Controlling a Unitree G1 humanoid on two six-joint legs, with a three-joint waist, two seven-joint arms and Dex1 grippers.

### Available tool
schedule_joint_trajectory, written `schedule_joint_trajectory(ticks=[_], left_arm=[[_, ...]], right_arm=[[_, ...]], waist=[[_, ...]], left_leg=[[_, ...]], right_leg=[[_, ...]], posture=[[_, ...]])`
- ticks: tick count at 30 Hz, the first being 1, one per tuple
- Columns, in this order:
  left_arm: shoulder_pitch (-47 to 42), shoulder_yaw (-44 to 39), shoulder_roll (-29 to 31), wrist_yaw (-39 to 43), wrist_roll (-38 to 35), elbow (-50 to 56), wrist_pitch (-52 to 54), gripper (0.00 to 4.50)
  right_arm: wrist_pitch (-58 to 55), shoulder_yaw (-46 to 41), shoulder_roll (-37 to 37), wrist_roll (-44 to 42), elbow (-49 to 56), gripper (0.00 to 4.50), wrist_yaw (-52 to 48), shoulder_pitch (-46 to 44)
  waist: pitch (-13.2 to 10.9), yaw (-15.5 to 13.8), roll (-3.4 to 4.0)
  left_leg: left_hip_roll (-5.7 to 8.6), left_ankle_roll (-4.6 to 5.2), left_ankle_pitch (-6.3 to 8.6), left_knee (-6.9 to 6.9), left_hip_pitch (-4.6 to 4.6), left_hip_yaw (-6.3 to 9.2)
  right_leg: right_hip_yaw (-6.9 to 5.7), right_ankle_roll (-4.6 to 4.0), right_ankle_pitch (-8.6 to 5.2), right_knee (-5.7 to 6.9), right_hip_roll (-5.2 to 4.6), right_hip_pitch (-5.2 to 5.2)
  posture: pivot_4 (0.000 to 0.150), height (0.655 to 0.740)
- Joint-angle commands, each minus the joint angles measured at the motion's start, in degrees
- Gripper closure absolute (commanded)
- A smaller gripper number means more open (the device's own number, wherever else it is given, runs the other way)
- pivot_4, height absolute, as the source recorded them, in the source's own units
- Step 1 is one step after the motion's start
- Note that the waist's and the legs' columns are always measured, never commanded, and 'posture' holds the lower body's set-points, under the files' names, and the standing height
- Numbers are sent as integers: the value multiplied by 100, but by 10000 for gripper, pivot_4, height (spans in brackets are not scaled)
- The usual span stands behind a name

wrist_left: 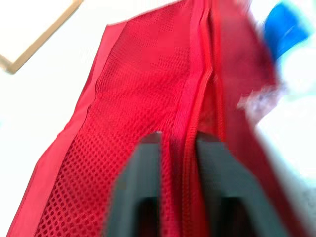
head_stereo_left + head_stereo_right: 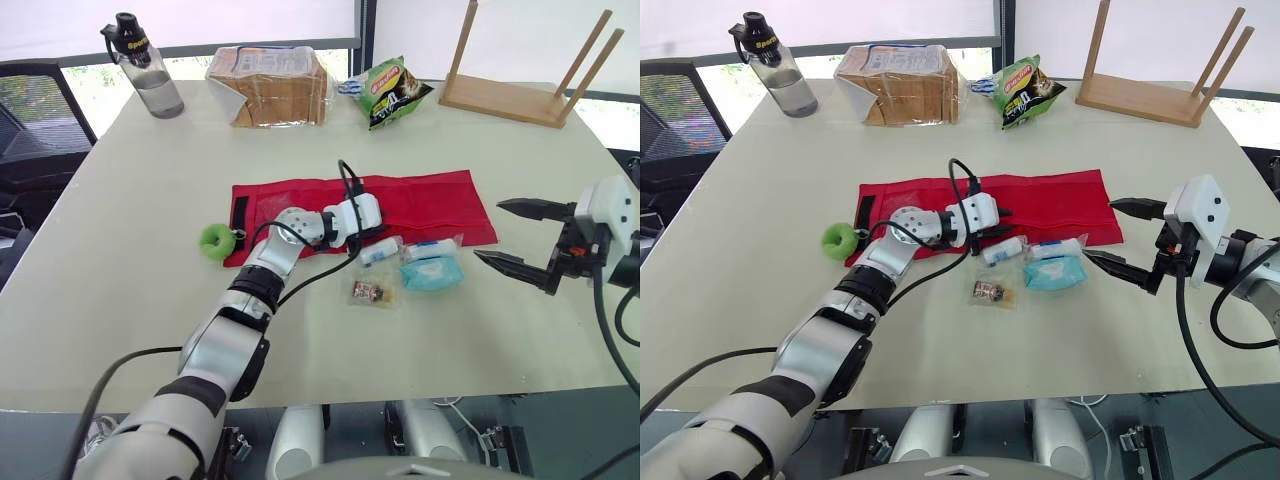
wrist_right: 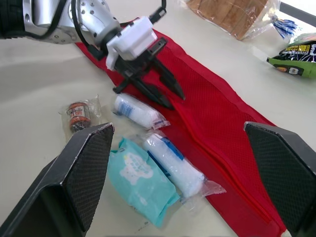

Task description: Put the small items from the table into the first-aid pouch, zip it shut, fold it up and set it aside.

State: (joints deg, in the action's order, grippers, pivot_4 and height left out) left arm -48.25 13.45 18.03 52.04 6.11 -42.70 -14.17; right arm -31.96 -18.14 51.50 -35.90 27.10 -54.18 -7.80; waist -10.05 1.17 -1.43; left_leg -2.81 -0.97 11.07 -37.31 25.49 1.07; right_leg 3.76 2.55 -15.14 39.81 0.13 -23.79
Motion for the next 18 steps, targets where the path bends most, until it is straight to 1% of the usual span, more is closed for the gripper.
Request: schedule_joint_trajectory(ticks=[1, 2, 6, 8, 10, 12, 14, 18], left_arm=[[235, -406, 355, 283, -505, 921, 1122, 20550], [355, -466, 465, 362, -607, 1228, 1513, 14122], [1207, -778, 1221, 773, -1109, 2918, 2814, 14122], [1602, -891, 1580, 900, -1254, 3525, 3133, 14122], [1953, -945, 1897, 897, -1228, 3878, 3176, 14122], [2214, -895, 2163, 768, -943, 3898, 2732, 14122], [2328, -879, 2317, 457, -630, 3629, 2243, 14122], [1969, -837, 2342, -178, -149, 2731, 1523, 14122]], right_arm=[[162, -123, 45, 10, 59, 0, -35, -4], [171, -123, 39, 13, 65, 0, -37, 9], [200, -98, 7, 13, 83, 0, -21, 53], [201, -87, -1, 2, 98, 0, -16, 57], [207, -71, -6, -17, 97, 0, -24, 33], [230, -45, -7, -25, 78, 0, -53, -5], [226, -8, -10, -38, 66, 0, -59, -61], [203, 61, -11, -40, 49, 0, -50, -140]], waist=[[0, 2, 1], [0, 2, 1], [0, 5, 2], [0, -3, 3], [0, -20, 3], [0, -46, 3], [0, -58, 3], [0, -76, 3]], left_leg=[[0, 0, 0, 0, -1, 2], [0, 0, 0, 0, 0, 2], [0, 0, 0, 0, 0, 3], [-1, -1, 0, 0, 0, 6], [-1, 0, 0, 0, -3, 7], [0, 0, 0, -1, -12, 8], [2, 0, 0, 0, -18, 7], [2, 0, 0, 0, -19, 7]], right_leg=[[-1, 0, 0, 2, 0, 0], [-1, 0, 0, 2, 0, 0], [-2, 0, 0, -1, -2, 2], [-6, 0, 0, 1, -3, 2], [-7, 0, -1, 2, -4, 4], [-9, 0, -1, 0, -6, 16], [-10, -1, -2, -4, -8, 24], [-10, -1, -2, -4, -9, 24]], posture=[[1500, 7400], [1500, 7400], [1500, 7400], [1500, 7400], [1500, 7400], [1500, 7400], [1500, 7400], [1500, 7400]])
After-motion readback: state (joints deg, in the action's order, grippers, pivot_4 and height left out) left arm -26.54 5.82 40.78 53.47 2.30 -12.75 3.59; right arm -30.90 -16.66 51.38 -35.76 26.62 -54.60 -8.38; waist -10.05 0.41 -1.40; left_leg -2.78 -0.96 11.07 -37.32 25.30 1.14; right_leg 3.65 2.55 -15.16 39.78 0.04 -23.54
